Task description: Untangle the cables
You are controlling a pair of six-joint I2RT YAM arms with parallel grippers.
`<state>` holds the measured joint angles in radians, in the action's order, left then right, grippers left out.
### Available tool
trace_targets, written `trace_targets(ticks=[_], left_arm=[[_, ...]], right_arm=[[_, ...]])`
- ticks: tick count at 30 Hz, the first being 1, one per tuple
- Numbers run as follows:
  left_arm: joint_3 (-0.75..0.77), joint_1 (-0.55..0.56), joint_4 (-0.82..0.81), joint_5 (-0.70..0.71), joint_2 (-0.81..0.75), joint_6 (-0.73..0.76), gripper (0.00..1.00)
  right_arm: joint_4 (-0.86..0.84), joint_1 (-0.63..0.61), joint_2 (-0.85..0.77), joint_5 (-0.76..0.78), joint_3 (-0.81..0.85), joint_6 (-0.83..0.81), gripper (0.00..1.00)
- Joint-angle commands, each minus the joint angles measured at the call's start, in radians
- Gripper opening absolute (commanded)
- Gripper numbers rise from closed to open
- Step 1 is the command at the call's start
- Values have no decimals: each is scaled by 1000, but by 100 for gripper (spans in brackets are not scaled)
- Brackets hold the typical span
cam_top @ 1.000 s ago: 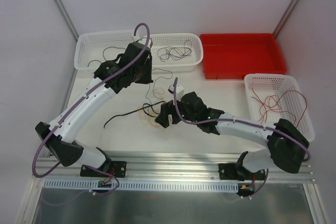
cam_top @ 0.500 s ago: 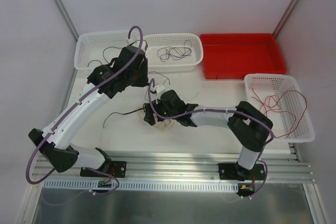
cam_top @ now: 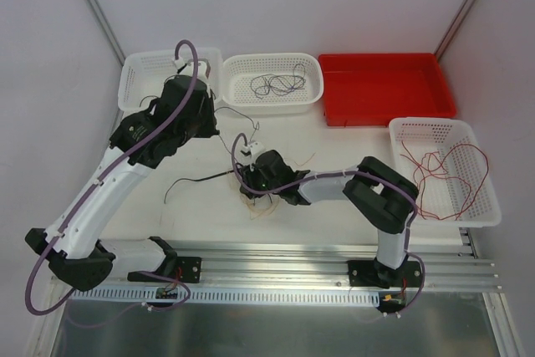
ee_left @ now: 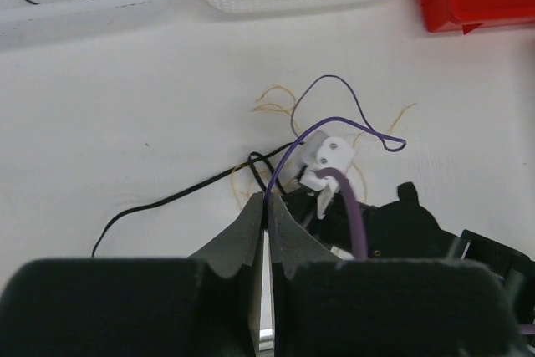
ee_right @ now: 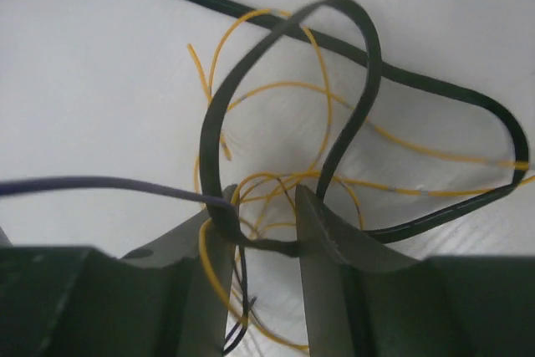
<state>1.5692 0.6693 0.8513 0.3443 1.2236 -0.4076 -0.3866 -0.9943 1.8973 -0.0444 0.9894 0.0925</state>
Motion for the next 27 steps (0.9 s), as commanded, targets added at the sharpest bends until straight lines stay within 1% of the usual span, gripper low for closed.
trace_targets(ticks=[1, 2, 3, 4, 7, 10, 13, 15, 19, 22, 23, 25, 27], left_arm=[[54, -74, 26, 81, -27, 46, 0], [67, -101, 28, 76, -27, 53, 0], [74, -167, 31, 58, -27, 67, 0], [78, -198, 31, 49, -26, 75, 0], [107, -290, 32, 42, -12, 105, 0], [152, -336, 31, 45, 13, 131, 0], [186, -364, 31, 42, 39, 150, 0], [196, -384, 32, 35, 56, 158, 0], [216, -390, 31, 6, 70, 161, 0], [248, -390, 29, -42, 91, 168, 0], [279, -390, 29, -69, 106, 173, 0], [331, -390, 29, -94, 123, 184, 0], [370, -390, 25, -117, 154, 204, 0]], right_arm=[[-63, 29, -72, 20, -111, 21, 37], [-63, 45, -92, 20, -142, 26, 37], [-61, 52, -137, 23, -168, 30, 37], [-54, 60, -159, 28, -220, 30, 38], [-15, 94, -251, 38, -285, 26, 39], [21, 134, -338, 72, -351, 32, 41], [63, 167, -407, 78, -390, 24, 48], [90, 187, -438, 90, -411, 15, 50], [152, 244, -538, 89, -451, 21, 52], [218, 263, -605, 67, -451, 10, 59], [238, 263, -653, 60, -445, 1, 65], [300, 261, -704, 52, -420, -7, 71], [377, 263, -771, 17, -397, -26, 78]])
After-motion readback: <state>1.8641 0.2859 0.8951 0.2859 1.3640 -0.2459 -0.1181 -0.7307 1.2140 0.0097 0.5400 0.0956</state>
